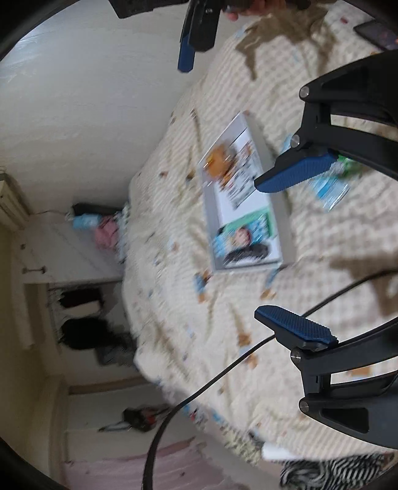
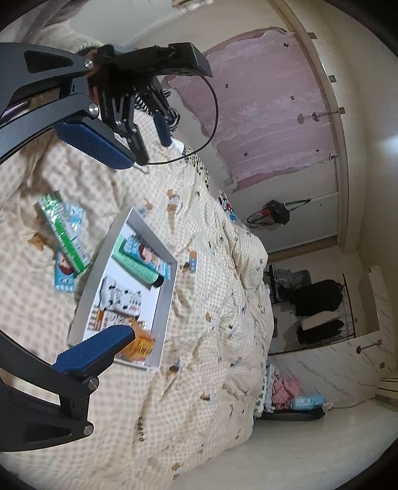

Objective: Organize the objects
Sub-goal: 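Move both grippers back toward the snacks lying beside the tray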

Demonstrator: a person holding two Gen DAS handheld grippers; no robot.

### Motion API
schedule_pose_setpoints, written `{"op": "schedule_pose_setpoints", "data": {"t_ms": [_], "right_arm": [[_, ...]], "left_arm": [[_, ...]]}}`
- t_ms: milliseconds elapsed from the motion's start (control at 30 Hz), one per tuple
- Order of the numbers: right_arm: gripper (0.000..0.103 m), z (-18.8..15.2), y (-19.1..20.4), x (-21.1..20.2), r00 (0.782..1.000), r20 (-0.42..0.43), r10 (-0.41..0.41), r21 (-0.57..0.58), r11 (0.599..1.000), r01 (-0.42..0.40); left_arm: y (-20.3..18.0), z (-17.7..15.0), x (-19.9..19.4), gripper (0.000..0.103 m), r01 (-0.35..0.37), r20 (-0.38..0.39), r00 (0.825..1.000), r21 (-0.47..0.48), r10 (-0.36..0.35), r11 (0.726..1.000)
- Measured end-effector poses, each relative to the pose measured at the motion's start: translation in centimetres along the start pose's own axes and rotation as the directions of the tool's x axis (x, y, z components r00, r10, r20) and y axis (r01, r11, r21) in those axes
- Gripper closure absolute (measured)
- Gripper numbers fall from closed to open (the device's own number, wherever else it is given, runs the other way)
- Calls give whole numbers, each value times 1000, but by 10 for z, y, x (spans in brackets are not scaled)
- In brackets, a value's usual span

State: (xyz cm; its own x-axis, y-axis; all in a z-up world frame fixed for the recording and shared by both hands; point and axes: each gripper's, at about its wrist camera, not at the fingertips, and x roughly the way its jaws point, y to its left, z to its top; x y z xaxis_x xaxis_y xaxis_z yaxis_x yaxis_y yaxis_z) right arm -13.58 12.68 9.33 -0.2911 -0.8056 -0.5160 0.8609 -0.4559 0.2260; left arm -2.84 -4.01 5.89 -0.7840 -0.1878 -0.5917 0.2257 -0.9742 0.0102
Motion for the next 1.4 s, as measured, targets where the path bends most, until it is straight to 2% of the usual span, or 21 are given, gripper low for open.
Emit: {"op": "schedule_pose_setpoints", "data": {"t_ms": [167,267,633,767,1000,1067,1133,1267,1333,1400], "right_arm": [[1,-23,-6,8,999,-47,1,38,999,1],[1,-35,-6,13,998,-65,7,46,999,-4],[1,-69,-3,30,996,-78,-32,6,999,33],[1,-75,-13,46,990,-140,-21,51,998,28],[1,-79,-30,54,985,-172,26,147,989,-1],[1,-79,-29,55,984,-177,24,146,989,2],[1,-79,-27,56,983,-182,22,142,990,4],[1,-79,-28,56,982,-186,20,145,989,7],[1,-79,-29,57,982,-187,21,145,989,7],[1,-79,-29,57,982,-190,20,146,989,8]], "left_arm": [[-18,-17,11,24,78,-67,995,-6,-78,997],[-26,-26,15,24,101,-89,991,-3,-101,995],[-39,-51,33,22,81,-145,987,30,-76,996],[-37,-58,46,22,65,-180,982,10,-62,998],[-39,-60,52,22,89,-206,975,12,-85,996],[-41,-61,56,21,105,-236,967,16,-99,994],[-46,-63,66,21,137,-291,949,30,-122,990],[-61,-67,71,21,190,-336,930,84,-152,978],[-65,-64,73,21,254,-368,907,85,-207,963],[-67,-52,71,20,303,-368,895,83,-253,949]]}}
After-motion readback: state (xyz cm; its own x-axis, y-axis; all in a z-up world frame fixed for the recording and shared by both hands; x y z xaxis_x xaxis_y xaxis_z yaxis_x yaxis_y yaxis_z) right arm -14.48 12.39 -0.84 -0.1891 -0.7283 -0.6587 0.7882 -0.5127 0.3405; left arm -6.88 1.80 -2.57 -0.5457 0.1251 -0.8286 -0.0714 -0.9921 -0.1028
